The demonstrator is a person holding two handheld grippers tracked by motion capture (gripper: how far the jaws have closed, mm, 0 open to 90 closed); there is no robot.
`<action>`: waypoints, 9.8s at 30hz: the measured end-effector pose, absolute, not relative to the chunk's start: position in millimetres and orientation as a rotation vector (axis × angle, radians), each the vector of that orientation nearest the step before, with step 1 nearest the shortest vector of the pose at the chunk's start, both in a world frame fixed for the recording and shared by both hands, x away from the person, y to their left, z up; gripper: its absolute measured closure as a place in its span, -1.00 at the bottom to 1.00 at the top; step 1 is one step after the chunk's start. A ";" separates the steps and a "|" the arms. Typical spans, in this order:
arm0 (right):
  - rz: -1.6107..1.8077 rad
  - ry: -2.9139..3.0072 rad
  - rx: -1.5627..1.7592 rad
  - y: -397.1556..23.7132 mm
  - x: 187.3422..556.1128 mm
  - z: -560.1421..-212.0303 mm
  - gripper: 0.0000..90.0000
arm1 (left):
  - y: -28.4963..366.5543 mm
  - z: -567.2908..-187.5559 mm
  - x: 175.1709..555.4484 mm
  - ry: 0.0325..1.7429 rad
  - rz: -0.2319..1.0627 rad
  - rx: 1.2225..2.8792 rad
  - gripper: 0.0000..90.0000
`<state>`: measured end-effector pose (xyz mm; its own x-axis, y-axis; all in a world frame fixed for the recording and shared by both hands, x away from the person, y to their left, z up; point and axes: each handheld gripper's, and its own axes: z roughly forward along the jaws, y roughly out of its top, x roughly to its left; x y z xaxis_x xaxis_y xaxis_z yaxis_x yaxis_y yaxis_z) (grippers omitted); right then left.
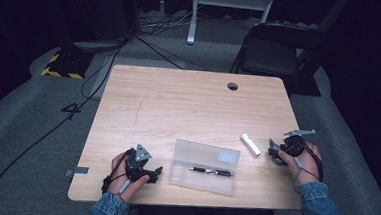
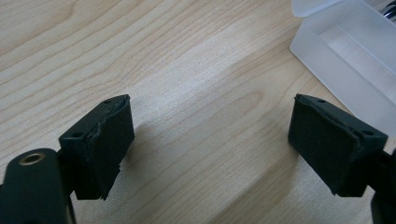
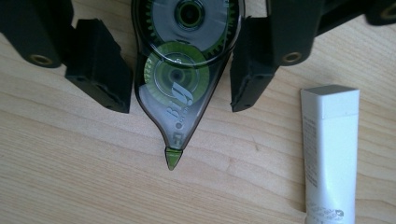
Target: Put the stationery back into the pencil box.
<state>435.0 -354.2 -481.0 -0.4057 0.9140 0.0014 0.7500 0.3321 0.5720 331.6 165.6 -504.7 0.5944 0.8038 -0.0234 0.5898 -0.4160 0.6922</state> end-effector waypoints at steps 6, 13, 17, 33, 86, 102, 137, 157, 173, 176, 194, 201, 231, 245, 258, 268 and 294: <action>0.720 2.299 1.463 -353.9 434.8 -480.1 0.07 | 165.7 -504.5 331.6 1.099 0.411 2.156 -0.67; 0.723 2.320 1.427 -352.3 434.1 -479.7 0.13 | 165.7 -504.5 331.6 1.099 0.411 2.155 -0.67; 0.726 2.324 1.419 -352.0 433.9 -479.3 0.16 | 165.7 -504.6 331.6 1.099 0.412 2.155 -0.67; 0.751 2.336 1.435 -352.4 431.8 -473.5 0.17 | 165.7 -504.6 331.6 1.099 0.411 2.155 -0.67; 1.128 2.551 0.888 -247.2 368.8 -389.0 0.17 | 167.0 -504.3 332.3 1.073 0.410 2.185 -0.77; 1.168 2.684 0.740 -210.0 357.0 -401.7 0.17 | 165.6 -504.4 333.4 1.077 0.405 2.189 -0.81; 1.011 2.939 0.540 -178.5 360.4 -455.3 0.17 | 165.5 -505.0 331.8 1.071 0.402 2.186 -0.83; 0.964 3.000 0.506 -178.1 363.5 -465.4 0.17 | 165.5 -505.0 331.7 1.072 0.402 2.185 -0.83; 0.968 3.056 0.532 -178.0 363.2 -470.1 0.16 | 165.3 -505.1 331.9 1.074 0.397 2.182 -0.83; 0.969 3.068 0.530 -178.2 363.7 -470.8 0.14 | 165.3 -505.2 331.9 1.074 0.396 2.182 -0.84; 1.070 2.959 0.579 -186.7 364.8 -452.6 0.12 | 165.3 -505.1 331.9 1.075 0.396 2.184 -0.84; 1.130 2.851 0.617 -198.1 368.2 -437.5 0.14 | 165.2 -505.0 331.9 1.076 0.396 2.184 -0.84; 1.022 2.494 1.042 -272.3 411.5 -422.5 0.21 | 174.5 -505.1 323.8 1.111 0.416 2.169 -0.84; 0.837 2.494 1.204 -296.0 429.8 -463.5 0.26 | 172.2 -505.8 327.0 1.123 0.406 2.173 -0.94; 0.785 2.514 1.235 -296.1 431.7 -476.2 0.36 | 172.2 -505.5 328.1 1.118 0.408 2.183 -0.96; 0.756 2.524 1.205 -293.7 431.5 -477.2 0.55 | 172.1 -505.5 328.1 1.118 0.408 2.182 -0.96; 0.761 2.526 1.191 -292.3 429.6 -477.3 0.59 | 171.8 -505.7 328.7 1.113 0.409 2.185 -0.97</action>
<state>429.6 -292.3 -477.3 -0.6359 0.7718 -0.0004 0.6431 0.5302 0.5525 328.7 171.8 -505.7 0.5923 0.8056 -0.0138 0.6048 -0.4332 0.6682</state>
